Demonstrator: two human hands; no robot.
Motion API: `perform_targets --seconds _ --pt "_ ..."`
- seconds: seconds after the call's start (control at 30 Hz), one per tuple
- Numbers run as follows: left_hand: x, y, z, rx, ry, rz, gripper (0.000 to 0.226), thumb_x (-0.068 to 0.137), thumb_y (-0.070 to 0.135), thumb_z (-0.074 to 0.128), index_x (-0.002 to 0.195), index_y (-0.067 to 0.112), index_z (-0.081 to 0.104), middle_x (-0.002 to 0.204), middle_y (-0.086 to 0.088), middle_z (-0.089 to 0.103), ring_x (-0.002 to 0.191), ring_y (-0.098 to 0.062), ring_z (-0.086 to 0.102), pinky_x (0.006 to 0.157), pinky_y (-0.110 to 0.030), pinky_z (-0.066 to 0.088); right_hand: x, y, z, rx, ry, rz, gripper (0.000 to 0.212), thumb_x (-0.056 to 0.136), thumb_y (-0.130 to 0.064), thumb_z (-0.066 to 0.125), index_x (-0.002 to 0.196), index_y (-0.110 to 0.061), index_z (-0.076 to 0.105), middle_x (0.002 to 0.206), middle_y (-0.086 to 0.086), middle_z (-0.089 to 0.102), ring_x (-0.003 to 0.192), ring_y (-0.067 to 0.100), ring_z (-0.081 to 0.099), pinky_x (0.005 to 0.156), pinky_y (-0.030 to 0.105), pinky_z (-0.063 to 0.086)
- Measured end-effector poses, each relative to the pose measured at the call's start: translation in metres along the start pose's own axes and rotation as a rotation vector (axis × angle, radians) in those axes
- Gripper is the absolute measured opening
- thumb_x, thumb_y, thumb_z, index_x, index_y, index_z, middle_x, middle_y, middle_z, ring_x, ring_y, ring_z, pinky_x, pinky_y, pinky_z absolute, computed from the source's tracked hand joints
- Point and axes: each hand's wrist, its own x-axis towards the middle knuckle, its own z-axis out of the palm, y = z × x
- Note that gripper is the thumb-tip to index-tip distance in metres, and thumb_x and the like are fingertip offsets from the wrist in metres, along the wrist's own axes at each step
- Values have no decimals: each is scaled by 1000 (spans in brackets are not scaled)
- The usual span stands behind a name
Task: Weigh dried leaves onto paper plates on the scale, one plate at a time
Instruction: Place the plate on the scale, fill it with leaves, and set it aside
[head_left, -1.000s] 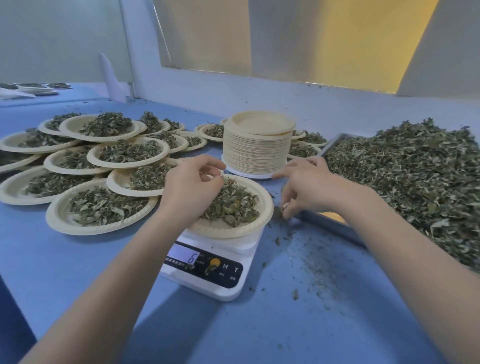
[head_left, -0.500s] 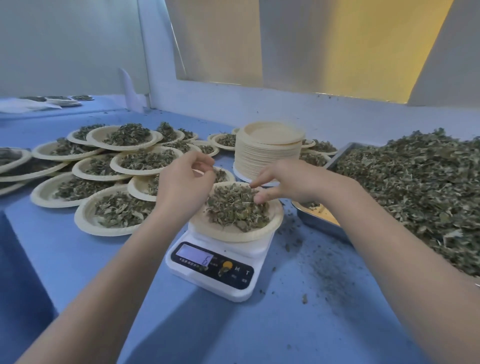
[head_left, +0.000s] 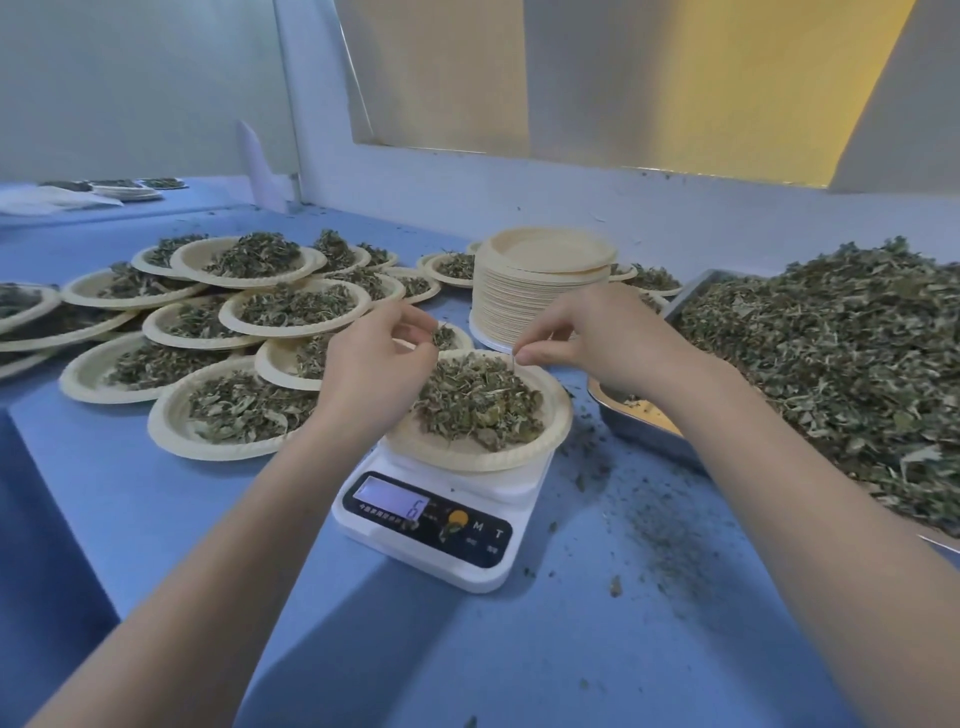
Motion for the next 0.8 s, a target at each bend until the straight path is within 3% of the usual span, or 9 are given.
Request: perform_targets --seconds 0.07,0.13,0.23,0.4,0.5,0.57,0.63,0.7,0.8 --pt "-1 -1 -1 -4 -3 -4 19 84 13 56 88 30 63 84 13 63 69 2 55 60 -17 41 -1 0 0 8 -17 -8 19 83 -44 66 88 -29 76 69 -15 63 51 -6 51 49 10 35" --pt "-2 -1 -2 -14 4 -9 21 83 12 56 86 32 63 83 14 63 66 6 54 59 -16 40 -2 -1 1 13 -41 -29 39 85 -49 59 87 -14 75 61 5 60 39 5 41 43 13 31" --pt "-4 0 -1 -23 11 16 21 83 12 56 86 32 62 83 15 63 62 14 51 61 -16 39 -3 -1 -1 -5 -60 -23 59 86 -54 53 95 2 68 67 22 55 41 9 32 43 18 27" --pt "-5 12 2 -9 -14 69 21 84 12 56 90 31 62 85 14 63 67 5 53 63 -16 40 -6 -3 -6 -10 -78 13 54 88 -49 55 97 2 68 53 7 44 39 10 32 42 19 26" --pt "-5 19 4 1 -52 81 21 83 12 55 90 30 63 85 13 63 71 1 54 63 -17 40 -11 -3 -10 8 -98 21 32 90 -43 59 95 -15 75 74 2 69 40 2 47 47 13 35" --pt "-6 22 6 10 -81 94 20 83 12 56 91 29 64 85 12 63 72 1 54 64 -17 41 -16 -2 -12 23 -101 31 19 89 -41 62 94 -28 75 86 -14 70 54 -7 55 59 15 41" --pt "-8 24 9 24 -99 110 18 84 12 57 92 26 65 84 12 62 70 3 53 63 -15 40 -19 2 -13 45 -102 37 13 88 -36 64 93 -29 74 77 -21 64 54 -14 54 59 15 37" --pt "-10 26 12 33 -110 122 17 84 11 58 93 24 66 83 12 62 69 5 53 62 -13 39 -22 6 -15 42 -94 40 10 88 -33 66 93 -29 74 71 -22 62 57 -15 55 60 14 38" --pt "-13 35 23 31 -127 135 17 84 12 58 92 26 65 83 13 61 67 9 52 58 -5 38 -26 18 -24 9 -68 60 11 87 -32 66 95 -31 75 87 -12 70 77 -9 57 70 13 43"
